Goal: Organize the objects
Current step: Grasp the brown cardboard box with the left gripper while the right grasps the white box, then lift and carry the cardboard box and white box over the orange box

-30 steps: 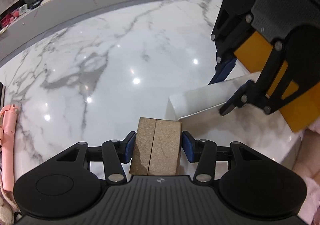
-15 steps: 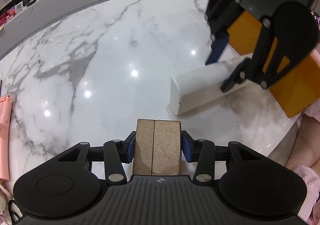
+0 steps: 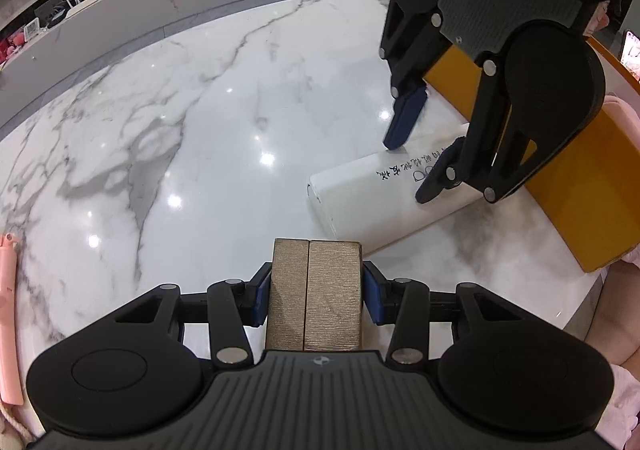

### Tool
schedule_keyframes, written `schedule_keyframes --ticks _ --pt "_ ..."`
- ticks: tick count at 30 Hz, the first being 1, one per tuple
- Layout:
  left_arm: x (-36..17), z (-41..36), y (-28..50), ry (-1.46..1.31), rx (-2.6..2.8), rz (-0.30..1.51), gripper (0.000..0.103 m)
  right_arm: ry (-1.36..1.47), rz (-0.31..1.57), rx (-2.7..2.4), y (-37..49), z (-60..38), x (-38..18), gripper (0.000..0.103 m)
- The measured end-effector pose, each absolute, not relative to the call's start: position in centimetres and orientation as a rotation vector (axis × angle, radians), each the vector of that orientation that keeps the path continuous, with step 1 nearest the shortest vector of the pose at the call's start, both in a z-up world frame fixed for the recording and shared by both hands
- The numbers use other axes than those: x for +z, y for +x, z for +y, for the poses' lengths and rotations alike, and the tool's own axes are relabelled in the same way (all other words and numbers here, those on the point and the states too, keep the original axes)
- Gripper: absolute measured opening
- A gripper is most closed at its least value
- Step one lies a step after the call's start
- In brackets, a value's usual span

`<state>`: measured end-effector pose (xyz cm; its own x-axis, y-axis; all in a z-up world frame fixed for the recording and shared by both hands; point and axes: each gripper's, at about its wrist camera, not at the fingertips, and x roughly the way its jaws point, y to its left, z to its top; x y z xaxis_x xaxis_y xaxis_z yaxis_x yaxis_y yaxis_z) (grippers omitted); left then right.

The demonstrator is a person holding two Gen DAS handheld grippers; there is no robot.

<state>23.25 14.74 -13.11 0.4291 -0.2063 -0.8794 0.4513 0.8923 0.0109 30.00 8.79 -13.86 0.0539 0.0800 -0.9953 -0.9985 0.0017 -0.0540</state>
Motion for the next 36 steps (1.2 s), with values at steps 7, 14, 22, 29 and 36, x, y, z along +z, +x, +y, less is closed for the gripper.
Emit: schedule_keyframes --ticks 7,14,22,29,36 --pt "-13.4 14.7 23.5 0.268 -0.412 1.066 0.052 -1.205 1.110 1.211 29.7 8.9 -14.9 0.061" --pt "-13.3 14.7 24.2 0.254 -0.397 1.118 0.052 -1.186 1.104 1.204 29.4 8.8 -16.0 0.063" --pt "-13.6 14.0 24.5 0.306 -0.367 1.194 0.053 -1.149 1.113 1.176 29.2 8.5 -16.5 0.063" --pt "-13.8 13.8 24.5 0.333 -0.368 1.218 0.053 -1.116 1.126 1.156 29.0 8.1 -16.4 0.064" --pt "-13.7 13.7 23.9 0.345 -0.349 1.203 0.052 -1.126 1.078 1.153 27.4 7.4 -16.2 0.062"
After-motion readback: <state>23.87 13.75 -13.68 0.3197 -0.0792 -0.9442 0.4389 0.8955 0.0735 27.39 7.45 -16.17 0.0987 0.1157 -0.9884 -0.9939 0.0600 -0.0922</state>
